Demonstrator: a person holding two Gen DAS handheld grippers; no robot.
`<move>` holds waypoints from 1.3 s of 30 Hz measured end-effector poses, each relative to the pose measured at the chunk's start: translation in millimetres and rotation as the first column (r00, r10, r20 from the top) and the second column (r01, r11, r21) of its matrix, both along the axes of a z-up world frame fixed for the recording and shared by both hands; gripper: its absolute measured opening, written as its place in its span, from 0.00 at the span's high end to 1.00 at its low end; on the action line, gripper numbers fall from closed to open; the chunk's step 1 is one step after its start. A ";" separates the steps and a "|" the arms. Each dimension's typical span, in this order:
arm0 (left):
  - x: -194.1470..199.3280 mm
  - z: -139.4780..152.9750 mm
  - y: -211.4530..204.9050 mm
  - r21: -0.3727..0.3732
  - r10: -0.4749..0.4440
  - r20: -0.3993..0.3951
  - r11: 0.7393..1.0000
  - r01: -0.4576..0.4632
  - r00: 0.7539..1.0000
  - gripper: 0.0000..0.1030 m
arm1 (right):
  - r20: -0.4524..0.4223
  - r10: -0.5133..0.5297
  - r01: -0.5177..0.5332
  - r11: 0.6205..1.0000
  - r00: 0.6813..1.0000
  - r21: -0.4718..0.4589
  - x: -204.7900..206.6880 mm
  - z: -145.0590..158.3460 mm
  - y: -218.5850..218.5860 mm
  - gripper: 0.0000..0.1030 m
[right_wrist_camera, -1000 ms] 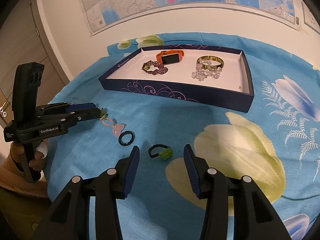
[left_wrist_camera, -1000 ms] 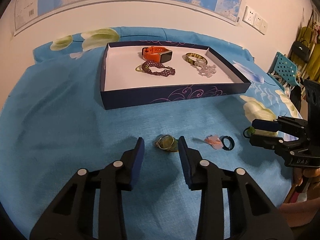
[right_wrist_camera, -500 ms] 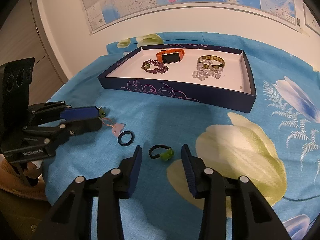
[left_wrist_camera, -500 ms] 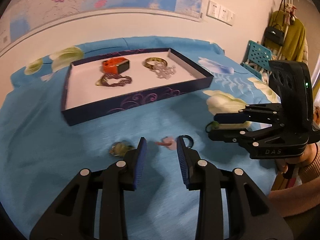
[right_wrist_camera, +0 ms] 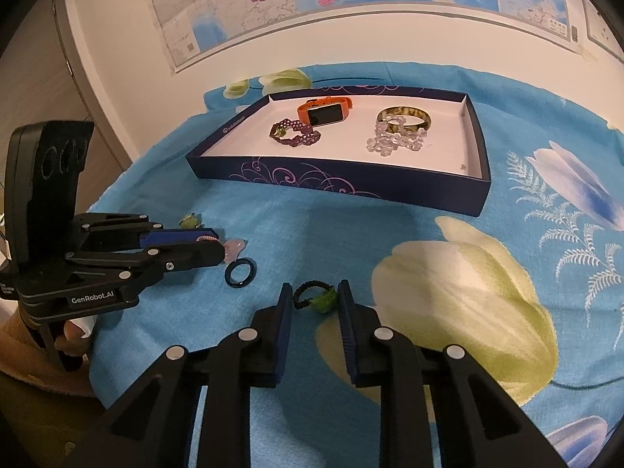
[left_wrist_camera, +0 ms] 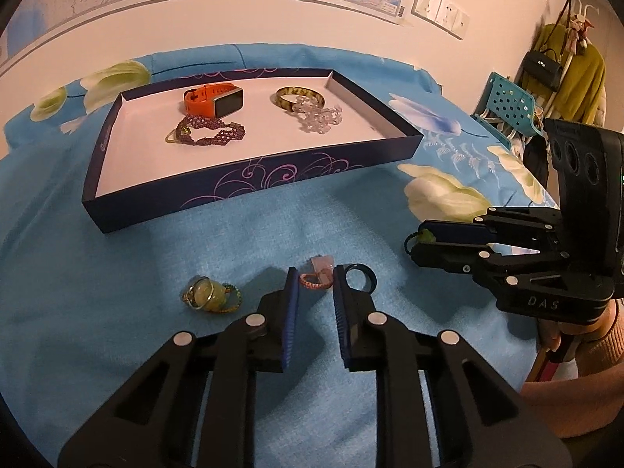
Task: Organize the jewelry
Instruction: 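Grasp the pink charm with the left tool while the right tool grasps the black hair tie, then carry both items into the box and open the right tool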
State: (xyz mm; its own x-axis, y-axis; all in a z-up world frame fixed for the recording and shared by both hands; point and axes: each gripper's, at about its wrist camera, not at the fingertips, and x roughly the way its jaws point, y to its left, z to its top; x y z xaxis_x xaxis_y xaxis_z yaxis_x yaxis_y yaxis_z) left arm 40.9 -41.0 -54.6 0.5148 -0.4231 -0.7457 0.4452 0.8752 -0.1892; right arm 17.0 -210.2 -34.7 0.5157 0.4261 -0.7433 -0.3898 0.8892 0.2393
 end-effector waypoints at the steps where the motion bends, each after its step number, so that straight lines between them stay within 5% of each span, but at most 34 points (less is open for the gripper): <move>1: -0.1 0.1 0.8 -0.004 0.001 -0.002 1.000 -0.001 1.000 0.83 | 0.000 -0.003 0.003 1.000 1.000 0.004 0.0 0.6 -1.6 0.80; 18: 1.8 25.5 13.1 -0.049 0.021 0.059 0.999 -0.018 0.998 0.84 | 0.050 -0.010 0.007 0.998 0.999 0.060 11.7 23.2 -10.3 0.80; 39: 68.9 53.4 29.2 -0.074 0.116 0.122 0.991 -0.108 0.986 0.84 | 0.161 -0.005 0.004 1.000 0.987 0.005 87.1 55.2 -6.9 0.80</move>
State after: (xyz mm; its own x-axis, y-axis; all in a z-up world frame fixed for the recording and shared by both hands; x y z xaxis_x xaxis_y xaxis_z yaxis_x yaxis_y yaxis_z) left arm 109.9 -11.8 -1.2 0.6495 -0.4044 -0.6439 0.3688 0.9081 -0.1983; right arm 104.1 -217.1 20.5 0.6301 0.4266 -0.6488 -0.4195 0.8902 0.1779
